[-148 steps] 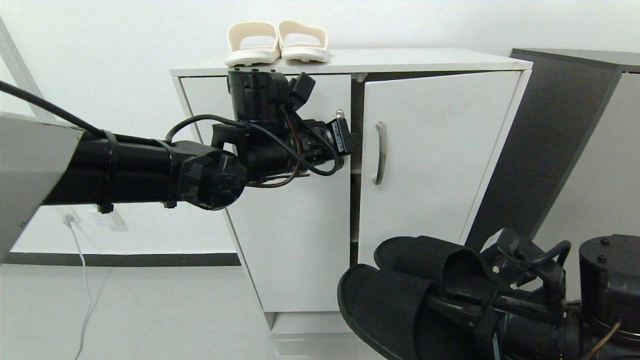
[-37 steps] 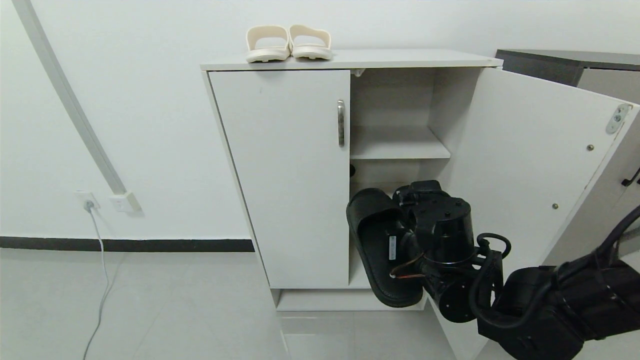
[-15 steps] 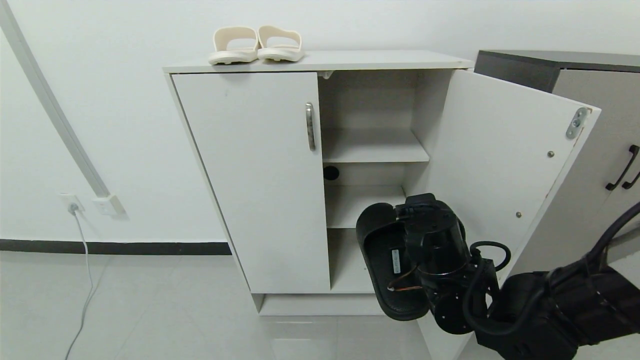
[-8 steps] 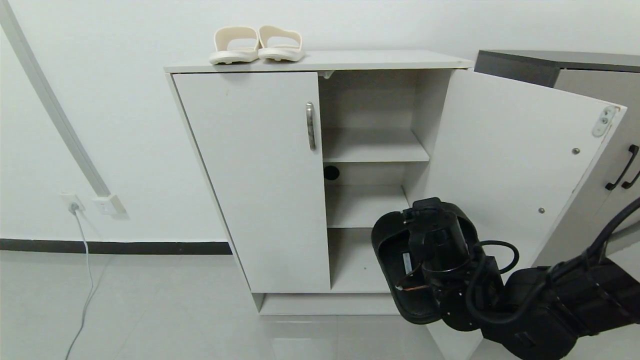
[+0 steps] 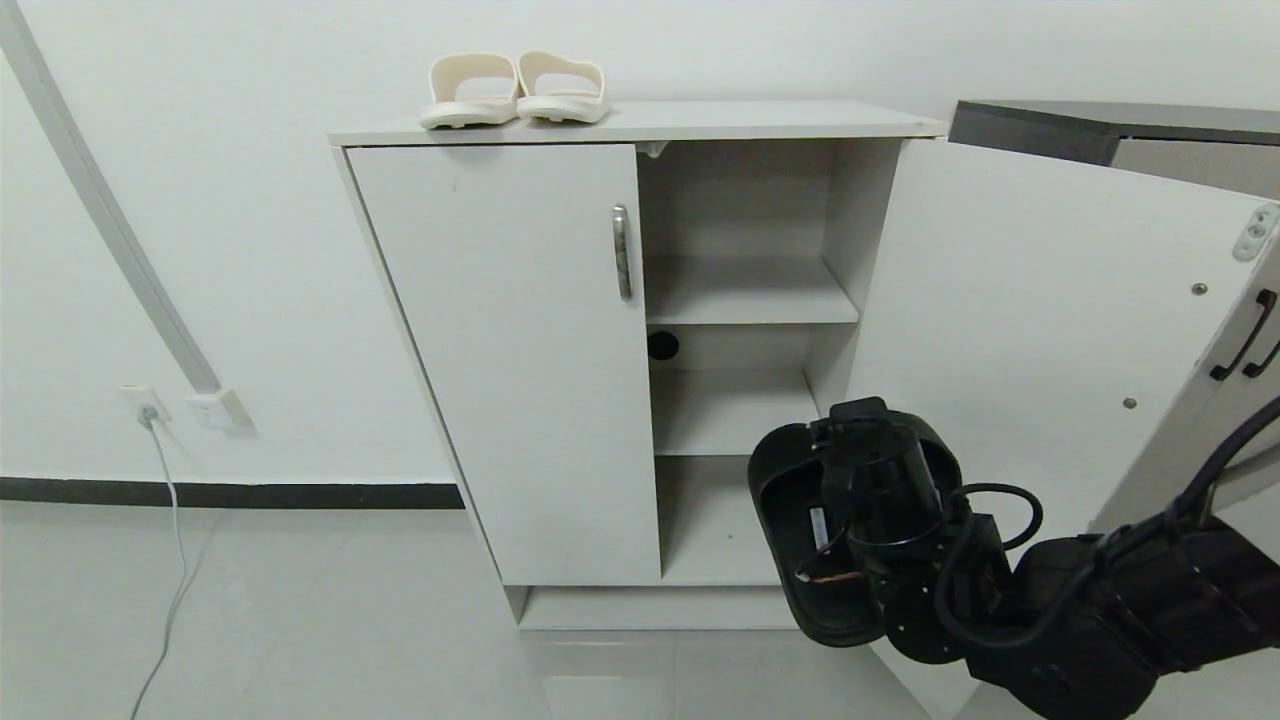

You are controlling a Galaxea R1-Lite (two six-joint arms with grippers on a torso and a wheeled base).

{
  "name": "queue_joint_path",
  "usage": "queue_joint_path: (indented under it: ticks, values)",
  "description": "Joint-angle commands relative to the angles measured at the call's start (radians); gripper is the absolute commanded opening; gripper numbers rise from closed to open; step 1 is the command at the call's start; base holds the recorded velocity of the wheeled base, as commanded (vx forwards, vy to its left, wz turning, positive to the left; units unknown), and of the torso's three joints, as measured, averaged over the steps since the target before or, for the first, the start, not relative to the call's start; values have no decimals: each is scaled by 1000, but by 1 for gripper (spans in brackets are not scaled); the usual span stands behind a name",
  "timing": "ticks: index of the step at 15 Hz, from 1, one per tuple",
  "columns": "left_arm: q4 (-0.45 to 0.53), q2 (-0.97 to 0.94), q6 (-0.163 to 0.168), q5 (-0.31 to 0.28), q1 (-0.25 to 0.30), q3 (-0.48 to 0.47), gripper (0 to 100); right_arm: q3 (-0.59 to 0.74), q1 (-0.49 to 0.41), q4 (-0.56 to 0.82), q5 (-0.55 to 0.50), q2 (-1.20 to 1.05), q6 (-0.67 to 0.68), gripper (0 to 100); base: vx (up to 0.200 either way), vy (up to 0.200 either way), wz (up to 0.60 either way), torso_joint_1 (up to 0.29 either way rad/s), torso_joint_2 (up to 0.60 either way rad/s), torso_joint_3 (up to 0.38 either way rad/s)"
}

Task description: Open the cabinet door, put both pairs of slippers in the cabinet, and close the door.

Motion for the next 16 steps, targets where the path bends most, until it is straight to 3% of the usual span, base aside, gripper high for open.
queue_joint_path:
  ticks: [1, 4, 5, 8, 13, 16]
  values:
    - [0, 1, 0, 0, 0, 0, 0, -1, 3, -8, 11, 4, 11, 0, 0, 0, 0, 0, 0, 0]
    - [-2, 1, 3, 3, 0, 0, 0, -53, 3, -122, 172, 110, 130, 0, 0, 0, 0, 0, 0, 0]
    - [-2, 1, 1, 3, 0, 0, 0, -87, 2, -169, 180, 176, 137, 0, 0, 0, 0, 0, 0, 0]
    - [-2, 1, 1, 3, 0, 0, 0, -210, -7, -287, 180, 360, 136, 0, 0, 0, 0, 0, 0, 0]
    - [0, 1, 1, 1, 0, 0, 0, -368, -44, -284, 128, 486, 128, 0, 0, 0, 0, 0, 0, 0]
    - [0, 1, 1, 1, 0, 0, 0, -379, -44, -274, 125, 499, 117, 0, 0, 0, 0, 0, 0, 0]
